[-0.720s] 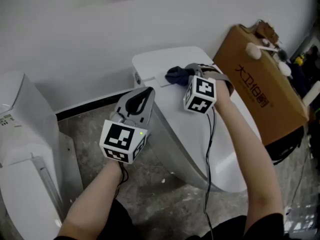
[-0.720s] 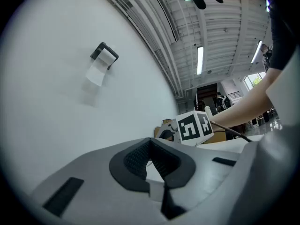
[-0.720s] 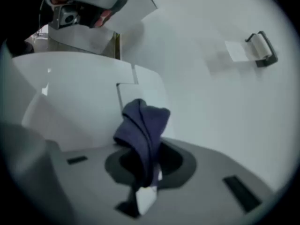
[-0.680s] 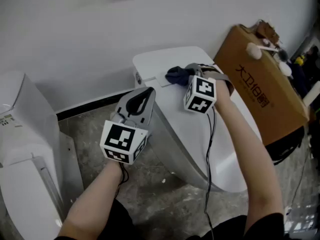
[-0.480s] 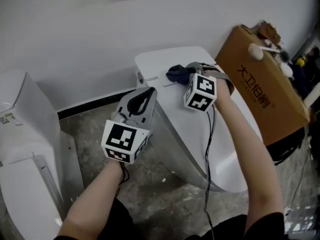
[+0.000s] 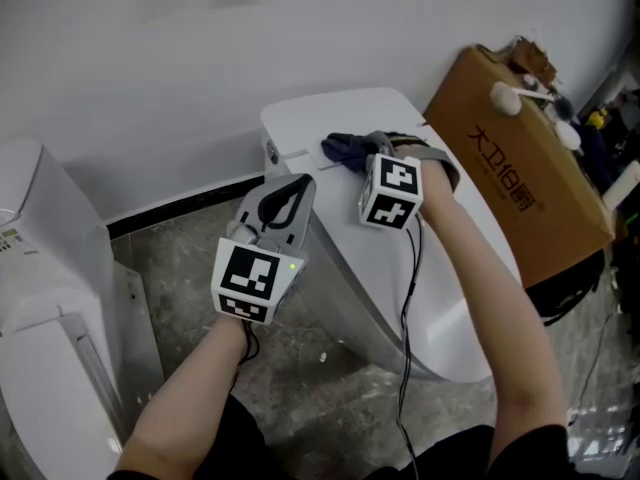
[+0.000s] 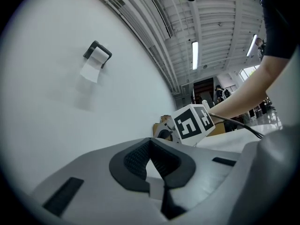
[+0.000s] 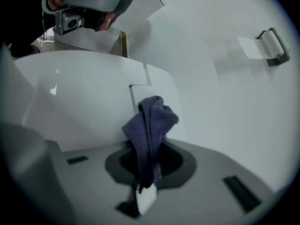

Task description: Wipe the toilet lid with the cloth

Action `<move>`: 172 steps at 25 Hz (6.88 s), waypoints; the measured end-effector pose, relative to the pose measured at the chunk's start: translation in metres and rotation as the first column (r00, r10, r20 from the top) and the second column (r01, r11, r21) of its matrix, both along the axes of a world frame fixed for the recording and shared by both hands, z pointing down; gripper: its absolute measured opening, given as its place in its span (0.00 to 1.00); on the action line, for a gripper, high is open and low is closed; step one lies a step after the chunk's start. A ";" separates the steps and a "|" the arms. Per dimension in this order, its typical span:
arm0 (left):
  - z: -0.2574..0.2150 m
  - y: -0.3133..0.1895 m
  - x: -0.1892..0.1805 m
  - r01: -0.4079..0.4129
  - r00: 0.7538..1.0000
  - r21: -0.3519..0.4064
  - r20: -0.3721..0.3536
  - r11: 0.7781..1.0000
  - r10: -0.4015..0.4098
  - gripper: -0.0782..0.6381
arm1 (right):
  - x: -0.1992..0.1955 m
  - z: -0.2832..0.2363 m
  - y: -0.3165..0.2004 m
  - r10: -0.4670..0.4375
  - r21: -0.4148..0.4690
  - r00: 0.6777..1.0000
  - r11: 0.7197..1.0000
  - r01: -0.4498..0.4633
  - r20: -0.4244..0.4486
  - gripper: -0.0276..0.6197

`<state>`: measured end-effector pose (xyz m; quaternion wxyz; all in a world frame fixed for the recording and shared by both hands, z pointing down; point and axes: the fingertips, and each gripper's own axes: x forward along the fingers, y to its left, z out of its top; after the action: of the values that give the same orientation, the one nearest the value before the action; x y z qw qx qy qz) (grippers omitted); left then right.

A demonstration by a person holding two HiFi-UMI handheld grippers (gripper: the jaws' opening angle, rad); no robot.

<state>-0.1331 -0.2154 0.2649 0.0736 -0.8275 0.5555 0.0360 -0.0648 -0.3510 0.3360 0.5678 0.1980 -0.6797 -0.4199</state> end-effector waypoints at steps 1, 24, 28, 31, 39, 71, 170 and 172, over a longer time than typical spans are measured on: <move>0.001 0.000 0.001 -0.002 1.000 -0.002 0.001 1.000 0.002 0.12 | 0.000 0.000 0.002 -0.001 -0.009 1.000 1.000 0.001 -0.001 0.14; 0.010 -0.006 0.009 -0.021 0.999 -0.034 -0.030 0.999 0.020 0.12 | 0.003 0.002 0.062 -0.048 -0.108 0.998 0.993 0.042 -0.048 0.14; 0.010 -0.006 0.006 -0.021 0.998 -0.042 -0.059 0.999 0.018 0.12 | 0.005 0.002 0.074 -0.053 -0.114 0.998 0.992 0.048 -0.042 0.14; 0.010 -0.008 0.007 -0.030 0.997 -0.045 -0.078 0.999 0.026 0.12 | 0.009 0.002 0.083 -0.053 -0.116 0.997 0.992 0.046 -0.052 0.14; 0.027 -0.003 -0.002 -0.012 0.999 -0.078 -0.053 0.997 0.008 0.12 | -0.007 0.018 0.115 -0.105 -0.153 0.993 0.984 0.096 -0.049 0.14; 0.016 0.001 0.026 -0.037 0.998 -0.049 -0.059 0.998 0.034 0.12 | 0.023 0.003 0.182 -0.144 -0.162 0.988 0.978 0.135 -0.049 0.14; 0.015 0.014 0.069 -0.168 0.985 -0.050 0.033 0.984 0.170 0.12 | 0.124 0.005 0.065 0.149 -0.142 0.984 0.976 -0.163 -0.102 0.14; 0.015 0.014 0.070 -0.168 0.985 -0.050 0.033 0.984 0.170 0.12 | 0.124 0.006 0.072 0.148 -0.144 0.984 0.976 -0.161 -0.098 0.14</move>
<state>-0.0635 -0.2015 0.2798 0.0610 -0.8737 0.4824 0.0138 0.0597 -0.2787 0.3418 0.6412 0.1881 -0.6668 -0.3300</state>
